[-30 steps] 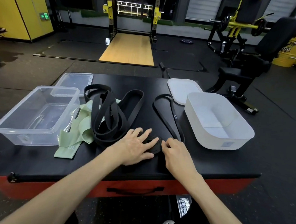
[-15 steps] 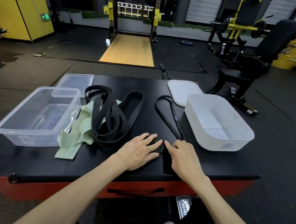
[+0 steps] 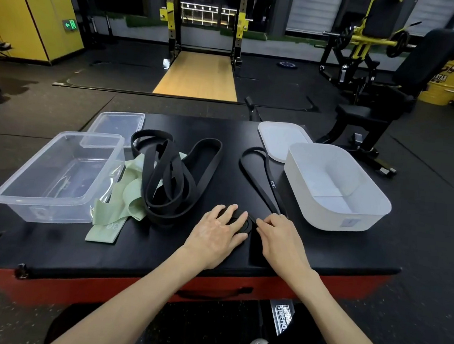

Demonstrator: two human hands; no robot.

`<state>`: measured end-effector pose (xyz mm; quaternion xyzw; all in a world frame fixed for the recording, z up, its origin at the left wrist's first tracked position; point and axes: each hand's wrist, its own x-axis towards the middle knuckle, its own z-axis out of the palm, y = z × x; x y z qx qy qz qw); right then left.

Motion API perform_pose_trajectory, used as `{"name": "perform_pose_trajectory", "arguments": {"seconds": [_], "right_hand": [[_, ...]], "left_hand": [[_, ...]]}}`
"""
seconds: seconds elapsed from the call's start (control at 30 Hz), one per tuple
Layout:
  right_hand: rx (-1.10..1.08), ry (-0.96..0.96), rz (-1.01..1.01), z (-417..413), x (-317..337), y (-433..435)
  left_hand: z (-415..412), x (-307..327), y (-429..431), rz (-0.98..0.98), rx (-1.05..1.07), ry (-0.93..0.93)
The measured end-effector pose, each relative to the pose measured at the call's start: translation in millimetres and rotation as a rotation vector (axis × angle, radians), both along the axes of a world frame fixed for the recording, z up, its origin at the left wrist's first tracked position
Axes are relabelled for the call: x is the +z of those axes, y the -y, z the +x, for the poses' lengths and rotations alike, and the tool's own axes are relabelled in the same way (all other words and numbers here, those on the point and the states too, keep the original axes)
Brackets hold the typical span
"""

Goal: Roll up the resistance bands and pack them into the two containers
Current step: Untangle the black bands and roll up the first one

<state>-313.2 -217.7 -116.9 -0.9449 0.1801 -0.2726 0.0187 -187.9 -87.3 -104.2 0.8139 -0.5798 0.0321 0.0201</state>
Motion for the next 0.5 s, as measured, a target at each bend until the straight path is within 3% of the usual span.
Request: {"name": "perform_pose_trajectory", "arguments": {"seconds": [0.2,0.5], "right_hand": [[0.01,-0.037,0.006,5.2,-2.3,-1.0],[-0.029,-0.064,-0.001,0.4,4.6,-5.0]], "left_hand": [[-9.4,-2.9,2.5,0.074,0.04,0.102],[-24.4,2.6,7.4,-0.017,0.229,0.023]]}}
